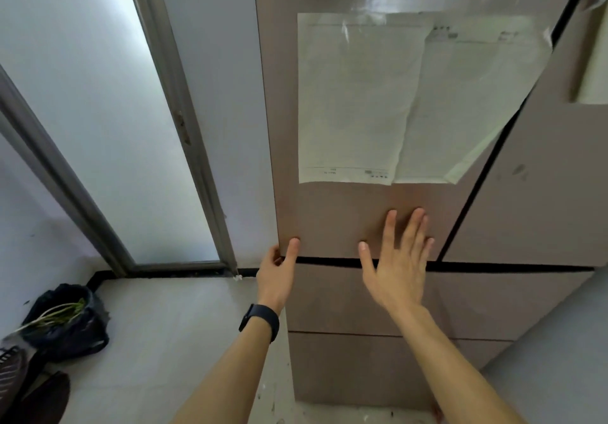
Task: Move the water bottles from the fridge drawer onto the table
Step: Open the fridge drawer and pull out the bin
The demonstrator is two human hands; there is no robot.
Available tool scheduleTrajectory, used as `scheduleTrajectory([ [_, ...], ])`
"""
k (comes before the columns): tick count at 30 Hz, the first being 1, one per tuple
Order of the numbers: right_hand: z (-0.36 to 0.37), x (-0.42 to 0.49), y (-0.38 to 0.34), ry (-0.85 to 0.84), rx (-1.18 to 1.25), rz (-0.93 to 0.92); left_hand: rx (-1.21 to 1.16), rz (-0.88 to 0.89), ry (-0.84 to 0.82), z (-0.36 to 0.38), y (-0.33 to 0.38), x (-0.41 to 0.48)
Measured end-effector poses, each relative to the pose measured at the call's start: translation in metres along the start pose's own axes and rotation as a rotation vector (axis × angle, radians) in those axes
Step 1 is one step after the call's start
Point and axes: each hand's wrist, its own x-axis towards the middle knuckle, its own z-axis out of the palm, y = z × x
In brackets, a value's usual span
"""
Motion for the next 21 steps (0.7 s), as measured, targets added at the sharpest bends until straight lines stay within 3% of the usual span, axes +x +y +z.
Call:
scheduleTrajectory([
  [15,0.024,0.002,0.010,0.138,-0.008,-0.073,0.067,0.000,0.276,0.005,-0.027,-0.001],
  [18,0.012,-0.006,0.004,0.125,0.030,-0.062,0.076,-0.002,0.246,0.001,-0.031,-0.014],
  [21,0.003,-0.024,0.001,0.186,0.167,-0.039,0.249,0.080,0.138,-0.015,-0.029,-0.017],
])
